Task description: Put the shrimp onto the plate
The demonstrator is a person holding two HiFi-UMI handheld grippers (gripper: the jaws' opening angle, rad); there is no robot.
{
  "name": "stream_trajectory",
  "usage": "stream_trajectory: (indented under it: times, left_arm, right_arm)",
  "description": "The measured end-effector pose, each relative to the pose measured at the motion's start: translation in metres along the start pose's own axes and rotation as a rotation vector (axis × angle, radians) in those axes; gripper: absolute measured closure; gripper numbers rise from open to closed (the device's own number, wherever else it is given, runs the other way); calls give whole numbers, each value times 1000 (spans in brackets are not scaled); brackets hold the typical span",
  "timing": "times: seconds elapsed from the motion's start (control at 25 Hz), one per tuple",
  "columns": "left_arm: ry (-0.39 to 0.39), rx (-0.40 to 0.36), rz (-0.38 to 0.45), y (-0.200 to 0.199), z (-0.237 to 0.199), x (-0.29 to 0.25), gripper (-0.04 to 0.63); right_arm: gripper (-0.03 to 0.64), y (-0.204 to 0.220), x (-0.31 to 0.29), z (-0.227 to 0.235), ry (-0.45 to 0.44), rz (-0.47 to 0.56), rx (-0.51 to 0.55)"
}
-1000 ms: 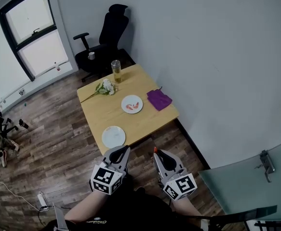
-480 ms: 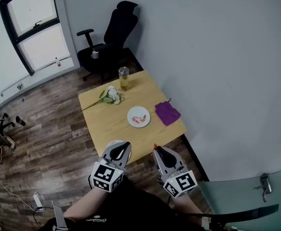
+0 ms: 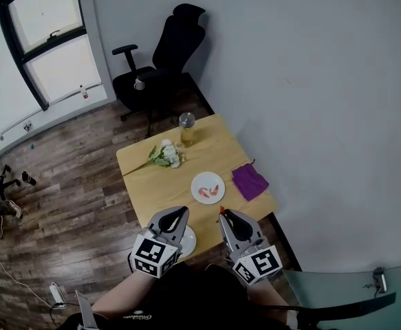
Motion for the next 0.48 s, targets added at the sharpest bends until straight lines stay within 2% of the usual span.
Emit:
stream_trajectory:
  times: [0.48]
  left_arm:
    - [-99, -7, -4, -11, -5, -27, 592]
  right_arm:
    - [569, -9, -27, 33, -111, -6, 3]
Point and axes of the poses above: the fingertips, and each gripper's own axes: x backward along the fingers, z to its right, y out of its underside, the point moved 7 cm from there along x, backward along the fingers, and after that the axes turned 10 degrees about -x, right-handed, at the moved point
